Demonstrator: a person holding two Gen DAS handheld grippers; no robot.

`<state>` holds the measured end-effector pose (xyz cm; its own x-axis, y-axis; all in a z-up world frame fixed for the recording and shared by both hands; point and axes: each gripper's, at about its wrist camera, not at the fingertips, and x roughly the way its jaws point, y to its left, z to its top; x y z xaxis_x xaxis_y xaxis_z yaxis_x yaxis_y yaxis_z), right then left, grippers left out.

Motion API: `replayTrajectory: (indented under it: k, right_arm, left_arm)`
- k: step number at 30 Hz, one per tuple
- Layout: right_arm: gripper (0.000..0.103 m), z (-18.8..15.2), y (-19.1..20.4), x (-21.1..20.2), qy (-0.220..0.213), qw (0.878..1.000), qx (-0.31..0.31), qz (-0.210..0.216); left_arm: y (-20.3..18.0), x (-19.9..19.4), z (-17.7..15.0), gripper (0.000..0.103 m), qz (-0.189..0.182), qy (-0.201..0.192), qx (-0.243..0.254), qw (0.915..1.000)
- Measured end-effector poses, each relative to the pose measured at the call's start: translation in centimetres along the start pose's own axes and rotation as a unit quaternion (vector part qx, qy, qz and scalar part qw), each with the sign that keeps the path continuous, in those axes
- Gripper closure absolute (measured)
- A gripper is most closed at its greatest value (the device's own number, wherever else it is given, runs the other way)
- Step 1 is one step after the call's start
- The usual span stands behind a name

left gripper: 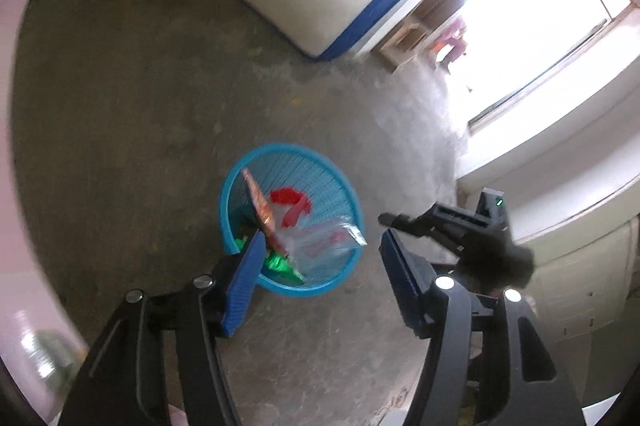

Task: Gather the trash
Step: 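Move both grippers back toward the table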

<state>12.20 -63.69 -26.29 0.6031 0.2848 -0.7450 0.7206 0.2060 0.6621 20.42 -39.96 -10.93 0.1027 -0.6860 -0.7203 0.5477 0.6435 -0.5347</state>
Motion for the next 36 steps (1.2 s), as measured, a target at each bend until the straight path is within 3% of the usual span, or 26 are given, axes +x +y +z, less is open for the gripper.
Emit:
replayTrajectory:
  k: [8, 14, 22, 32, 36]
  right_arm:
    - [0.051, -2.5, 3.5, -4.5, -0.031, 0.997, -0.068, 0.012]
    - [0.045, -5.9, 9.8, -6.7, -0.034, 0.986, -0.163, 0.02]
    - [0.041, -13.6, 20.9, -7.0, -0.009, 0.95, -0.305, 0.063]
    - [0.038, -22.9, 29.7, -1.9, 0.059, 0.902, -0.425, 0.053]
    - [0.038, -26.2, 33.1, 0.6, 0.087, 0.88, -0.465, 0.045]
  left_arm:
    - [-2.5, -10.3, -0.2, 0.037, -0.022, -0.087, 0.035, 0.9953]
    - [-1.9, -17.8, -0.9, 0.032, -0.009, -0.152, 0.047, 0.9873]
    - [2.5, -27.4, -2.7, 0.027, 0.023, -0.225, 0.029, 0.9735]
    - [12.6, -37.2, -5.9, 0.025, 0.078, -0.293, -0.057, 0.9512]
    - [16.9, -40.2, -7.0, 0.025, 0.074, -0.307, -0.097, 0.9438]
